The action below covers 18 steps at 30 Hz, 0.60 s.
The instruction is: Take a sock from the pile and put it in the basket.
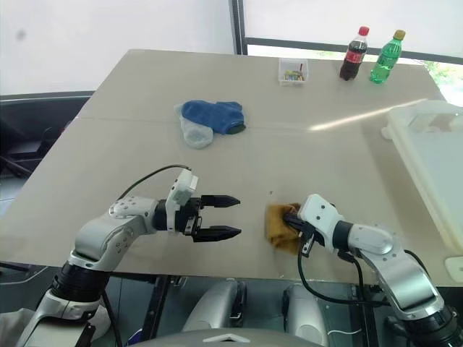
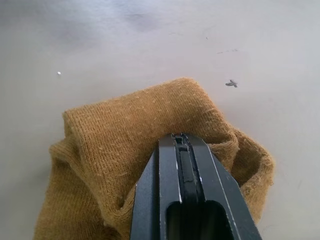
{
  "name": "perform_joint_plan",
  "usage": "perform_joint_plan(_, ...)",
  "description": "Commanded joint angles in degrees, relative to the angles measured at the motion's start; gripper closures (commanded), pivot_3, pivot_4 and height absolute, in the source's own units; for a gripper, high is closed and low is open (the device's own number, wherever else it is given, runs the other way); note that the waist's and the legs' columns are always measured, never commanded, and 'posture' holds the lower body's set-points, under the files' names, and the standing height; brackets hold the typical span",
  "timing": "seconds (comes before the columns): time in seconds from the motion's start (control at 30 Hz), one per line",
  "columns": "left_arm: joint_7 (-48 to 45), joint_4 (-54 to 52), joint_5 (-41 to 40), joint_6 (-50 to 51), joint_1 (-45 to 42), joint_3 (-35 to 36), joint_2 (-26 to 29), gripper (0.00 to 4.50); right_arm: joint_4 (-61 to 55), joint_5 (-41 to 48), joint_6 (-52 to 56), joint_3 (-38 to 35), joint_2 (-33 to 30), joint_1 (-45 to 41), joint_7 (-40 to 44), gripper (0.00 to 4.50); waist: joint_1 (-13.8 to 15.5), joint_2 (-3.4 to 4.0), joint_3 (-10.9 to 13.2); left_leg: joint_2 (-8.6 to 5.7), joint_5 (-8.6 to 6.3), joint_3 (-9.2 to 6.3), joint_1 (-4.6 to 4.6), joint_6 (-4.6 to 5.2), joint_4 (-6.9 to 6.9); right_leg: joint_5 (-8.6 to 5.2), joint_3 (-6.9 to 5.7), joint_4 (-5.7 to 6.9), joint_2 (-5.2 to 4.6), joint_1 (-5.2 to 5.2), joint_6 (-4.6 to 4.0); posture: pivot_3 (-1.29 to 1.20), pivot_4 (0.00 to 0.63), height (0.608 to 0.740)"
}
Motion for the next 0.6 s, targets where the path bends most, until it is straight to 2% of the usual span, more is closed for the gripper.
perform_joint_plan(0.03,-0.9,-1.9,2.5,-4.5,0.0,-1.0,0.9,0.02,6.5,-4.3,-1.6,3.3,-0.5,0.9,0.0,4.50,-0.2,-0.05,-0.1,0.01,0.00,0.00,0.04,0.00,0.00,0.00,0.00,0.01,0.03,0.02,0.00,0.00,0.150,0.729)
perform_joint_plan(0.17,-0.8,-1.8,2.7,-5.4,0.5,-1.0,0.9,0.02,7.2,-1.6,-1.8,0.6,1.4,0.4,-1.0,4.50,-0.5,-0.14,-0.2,0.06,0.00,0.00,0.26,0.00,0.00,0.00,0.01,0.03,0.09,0.22,0.00,0.00,0.150,0.729)
perform_joint_plan(0.23,-0.6,-1.4,2.4,-5.5,0.9,-0.5,1.1,0.02,4.6,3.1,0.5,-3.0,1.8,0.6,0.0,4.50,-0.6,-0.12,-0.2,0.06,-0.01,0.02,0.62,0.01,-0.01,-0.01,0.03,0.02,0.08,0.55,0.00,0.00,0.150,0.729)
perform_joint_plan(0.37,-0.3,-0.8,1.9,-5.9,1.2,0.7,1.1,0.00,-1.4,6.6,2.4,-8.8,0.7,1.7,-1.0,3.41,-0.4,-0.06,-0.2,0.07,-0.02,-0.01,0.77,0.02,-0.02,-0.02,0.02,0.00,0.01,0.73,0.00,0.00,0.150,0.729)
perform_joint_plan(0.47,-0.2,-0.3,2.3,-6.2,1.4,0.9,1.3,0.00,-7.7,11.4,8.2,-13.4,0.6,3.2,-2.8,2.15,-0.4,0.01,-0.1,0.07,-0.03,-0.01,0.71,0.02,-0.03,-0.02,0.02,-0.01,-0.02,0.68,0.00,0.00,0.150,0.729)
perform_joint_plan(0.5,-0.1,0.1,2.8,-6.4,1.6,0.9,1.3,0.00,-9.8,12.3,10.7,-14.3,0.2,3.6,-3.6,1.53,-0.4,0.01,-0.1,0.07,-0.03,-0.01,0.70,0.02,-0.09,-0.02,0.02,-0.02,-0.02,0.66,0.00,0.00,0.150,0.729)
perform_joint_plan(0.53,-0.1,0.6,3.2,-6.8,1.9,0.8,1.3,0.00,-11.6,13.2,13.0,-15.2,0.3,3.5,-4.8,1.20,-0.5,0.04,-0.1,0.07,-0.03,-0.01,0.70,0.02,-0.13,-0.01,0.02,-0.02,-0.02,0.67,0.00,0.00,0.150,0.729)
perform_joint_plan(0.6,-0.2,0.8,3.7,-7.1,2.2,0.6,1.5,0.00,-14.4,15.7,17.4,-16.6,0.7,3.1,-6.8,0.23,-0.6,0.07,-0.1,0.08,-0.02,0.00,0.70,0.02,-0.20,-0.01,0.02,-0.02,-0.01,0.63,0.00,0.00,0.150,0.729)
